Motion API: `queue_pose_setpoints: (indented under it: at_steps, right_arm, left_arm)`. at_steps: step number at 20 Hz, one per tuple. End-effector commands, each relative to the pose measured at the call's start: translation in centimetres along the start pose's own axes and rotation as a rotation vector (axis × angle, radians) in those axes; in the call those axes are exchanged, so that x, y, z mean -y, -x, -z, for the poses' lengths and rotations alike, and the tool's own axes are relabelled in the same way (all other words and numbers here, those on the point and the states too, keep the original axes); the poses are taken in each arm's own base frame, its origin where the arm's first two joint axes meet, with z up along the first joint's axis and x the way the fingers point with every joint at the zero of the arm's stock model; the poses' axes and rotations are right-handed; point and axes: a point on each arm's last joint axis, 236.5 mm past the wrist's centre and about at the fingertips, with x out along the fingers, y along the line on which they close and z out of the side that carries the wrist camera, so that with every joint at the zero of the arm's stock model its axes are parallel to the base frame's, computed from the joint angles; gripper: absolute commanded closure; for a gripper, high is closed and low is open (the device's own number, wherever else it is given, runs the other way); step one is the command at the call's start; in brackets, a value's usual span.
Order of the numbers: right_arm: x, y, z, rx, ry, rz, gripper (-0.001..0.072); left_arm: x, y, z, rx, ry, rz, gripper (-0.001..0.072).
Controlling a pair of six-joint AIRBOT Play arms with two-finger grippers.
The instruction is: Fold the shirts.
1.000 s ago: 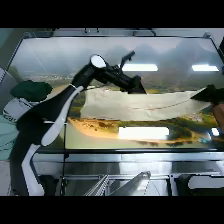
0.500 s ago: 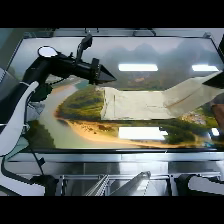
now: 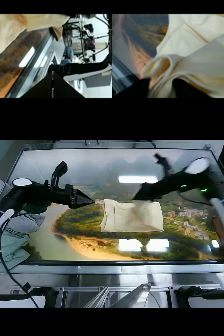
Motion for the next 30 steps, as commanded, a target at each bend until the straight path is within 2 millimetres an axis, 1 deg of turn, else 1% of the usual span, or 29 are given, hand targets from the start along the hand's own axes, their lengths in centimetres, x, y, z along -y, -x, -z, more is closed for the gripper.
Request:
queue_pose_setpoints:
  at_steps: [1,2,4,6,7,8,10,11,12,13,14,15,16,18,20,22,23,25,28,30]
  right_arm:
    - [-4.0,-8.3,0.8,-0.016,0.022,-0.037,0.0150]
    - [-4.0,-8.3,1.1,-0.029,0.021,-0.039,0.0252]
    - [-3.6,-6.2,1.7,-0.068,0.012,-0.048,0.0258]
    - [-1.8,-2.7,2.5,-0.113,0.007,-0.013,0.0260]
    - [0.2,-0.5,2.9,-0.127,-0.013,0.049,0.0260]
    - [2.7,1.6,3.0,-0.129,-0.036,0.132,0.0260]
    - [8.2,5.8,3.1,-0.095,-0.121,0.297,0.0246]
    - [10.5,7.4,3.4,-0.079,-0.172,0.339,0.0241]
    - [12.5,8.5,3.8,-0.066,-0.223,0.354,0.0154]
    - [14.8,9.5,4.3,-0.043,-0.287,0.364,0.0106]
    - [17.0,10.2,4.9,-0.019,-0.350,0.371,0.0106]
    - [18.9,10.7,5.5,0.000,-0.402,0.363,0.0106]
    - [20.3,10.8,6.1,0.008,-0.438,0.335,0.0106]
    - [22.2,10.3,7.1,0.016,-0.480,0.244,0.0107]
    - [23.2,8.9,7.7,0.010,-0.486,0.174,0.0109]
    - [24.1,6.9,8.3,-0.019,-0.505,0.125,0.0109]
    - [24.0,5.9,8.2,-0.022,-0.516,0.087,0.0109]
    - [23.0,3.8,7.1,0.002,-0.515,-0.026,0.0109]
    - [20.7,1.4,5.4,0.030,-0.503,-0.142,0.0111]
    - [19.0,-0.1,5.2,0.011,-0.469,-0.169,0.0112]
  left_arm:
    - [0.7,2.0,0.8,0.057,-0.014,0.042,0.0683]
    - [1.3,2.7,0.8,0.077,-0.022,0.066,0.0683]
    - [2.1,4.0,1.0,0.115,-0.028,0.090,0.0683]
    - [2.0,4.8,1.4,0.132,-0.030,0.081,0.0683]
    - [2.3,5.0,1.8,0.130,-0.038,0.086,0.0683]
    - [2.6,5.2,2.1,0.131,-0.046,0.089,0.0683]
    - [3.0,5.3,2.7,0.143,-0.056,0.082,0.0683]
    - [3.2,5.3,3.0,0.145,-0.062,0.080,0.0684]
    - [3.4,5.2,3.4,0.144,-0.064,0.080,0.0684]
    - [3.7,5.2,3.7,0.144,-0.067,0.080,0.0684]
    - [3.9,5.1,3.9,0.145,-0.070,0.078,0.0684]
    - [4.1,5.2,4.0,0.146,-0.076,0.077,0.0684]
    - [4.4,5.2,4.0,0.149,-0.084,0.077,0.0684]
    - [4.8,5.3,4.1,0.150,-0.096,0.074,0.0684]
    - [4.9,5.3,4.1,0.148,-0.083,0.076,0.0684]
    - [4.9,5.3,4.1,0.149,-0.069,0.077,0.0685]
    - [4.9,5.3,4.1,0.149,-0.058,0.077,0.0684]
    - [4.9,5.3,4.1,0.149,-0.057,0.077,0.0685]
    - [4.9,5.2,4.1,0.146,-0.047,0.079,0.0685]
    - [4.9,5.2,4.1,0.147,-0.047,0.078,0.0685]
